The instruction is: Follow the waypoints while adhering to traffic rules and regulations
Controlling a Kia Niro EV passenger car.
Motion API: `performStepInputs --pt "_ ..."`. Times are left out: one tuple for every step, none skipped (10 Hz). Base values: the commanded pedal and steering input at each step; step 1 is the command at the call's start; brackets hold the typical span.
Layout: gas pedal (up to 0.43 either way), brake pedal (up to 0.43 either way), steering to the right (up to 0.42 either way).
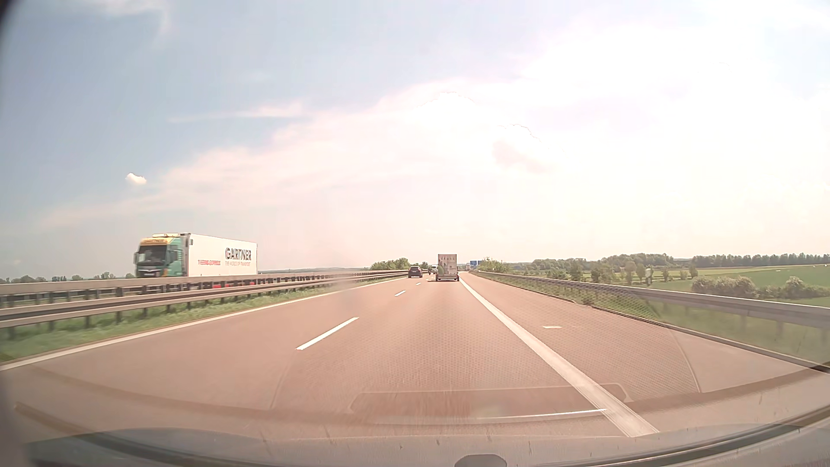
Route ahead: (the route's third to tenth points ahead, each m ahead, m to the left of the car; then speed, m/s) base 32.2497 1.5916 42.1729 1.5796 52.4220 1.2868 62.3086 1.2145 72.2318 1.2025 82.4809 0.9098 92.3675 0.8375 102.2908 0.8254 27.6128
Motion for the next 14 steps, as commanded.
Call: performStepInputs --pt "0.000 0.000 0.000" --pt "0.000 0.000 0.000" --pt "0.000 0.000 0.000" --pt "0.000 0.000 0.000" --pt "0.000 0.000 -0.001" --pt "0.000 0.000 -0.001" --pt "0.000 0.000 -0.002" --pt "0.000 0.000 -0.003" --pt "0.000 0.000 -0.003" --pt "0.000 0.000 -0.003" --pt "0.000 0.000 -0.003" --pt "0.000 0.000 0.000" --pt "0.047 0.000 0.002" --pt "0.087 0.000 0.002"
